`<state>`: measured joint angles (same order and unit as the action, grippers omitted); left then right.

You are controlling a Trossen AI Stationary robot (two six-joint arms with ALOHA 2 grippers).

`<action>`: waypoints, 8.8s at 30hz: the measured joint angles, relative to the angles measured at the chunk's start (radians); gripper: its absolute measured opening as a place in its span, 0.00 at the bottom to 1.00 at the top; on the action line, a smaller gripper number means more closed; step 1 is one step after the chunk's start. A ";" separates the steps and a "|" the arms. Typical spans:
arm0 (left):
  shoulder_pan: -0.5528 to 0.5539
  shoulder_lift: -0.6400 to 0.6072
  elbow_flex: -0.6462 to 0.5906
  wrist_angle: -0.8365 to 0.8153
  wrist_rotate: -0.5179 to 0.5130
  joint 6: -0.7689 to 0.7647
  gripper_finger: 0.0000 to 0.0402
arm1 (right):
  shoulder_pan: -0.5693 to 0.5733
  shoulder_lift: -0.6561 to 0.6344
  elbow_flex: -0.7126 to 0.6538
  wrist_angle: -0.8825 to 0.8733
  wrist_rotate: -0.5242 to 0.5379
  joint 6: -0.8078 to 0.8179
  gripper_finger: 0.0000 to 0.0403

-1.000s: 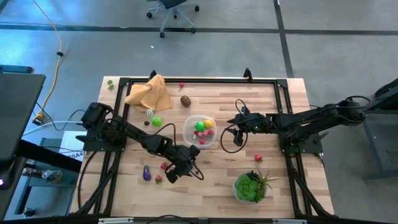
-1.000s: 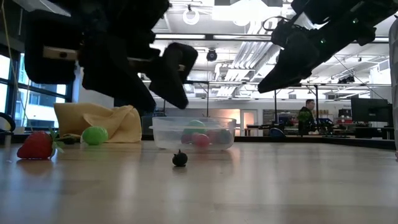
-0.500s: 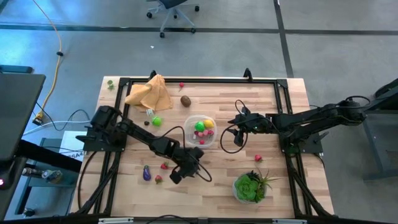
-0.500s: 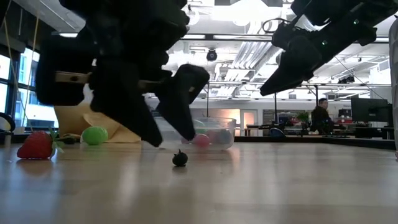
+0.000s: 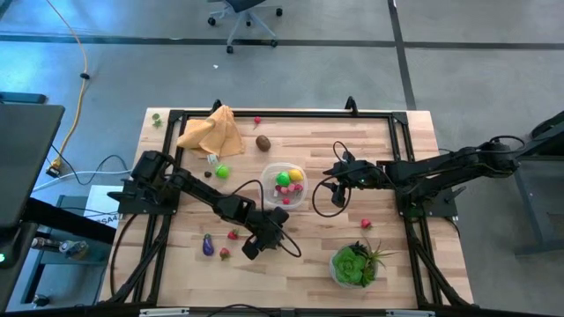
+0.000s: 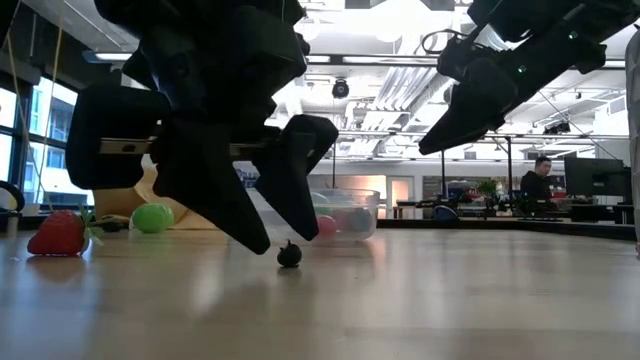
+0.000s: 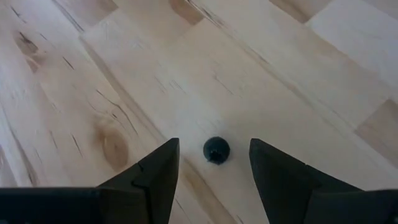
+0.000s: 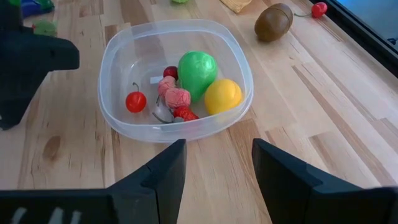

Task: Pick and placing Produce into tupperware
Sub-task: Put the blueberry into the transparent bin, then put the cabbage into the transparent bin

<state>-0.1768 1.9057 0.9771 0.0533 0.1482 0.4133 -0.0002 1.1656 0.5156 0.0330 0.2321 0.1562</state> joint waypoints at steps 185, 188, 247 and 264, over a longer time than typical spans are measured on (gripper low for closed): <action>0.738 -0.458 0.046 -1.111 -0.202 -0.103 0.35 | 0.000 0.000 0.000 -0.052 0.000 0.000 0.44; 0.775 -0.458 0.017 -1.093 -0.201 -0.214 0.37 | 0.000 0.000 0.000 -0.052 0.000 0.000 0.44; 0.818 -0.316 -0.114 -0.944 -0.086 -0.690 0.69 | 0.000 0.000 0.000 -0.052 0.000 0.000 0.44; 0.818 -0.316 -0.157 -0.813 -0.067 -0.697 0.69 | 0.000 0.000 0.000 -0.052 0.000 0.000 0.44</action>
<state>0.6415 1.5898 0.8200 -0.7602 0.0814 -0.2833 -0.0002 1.1656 0.5156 -0.0189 0.2321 0.1564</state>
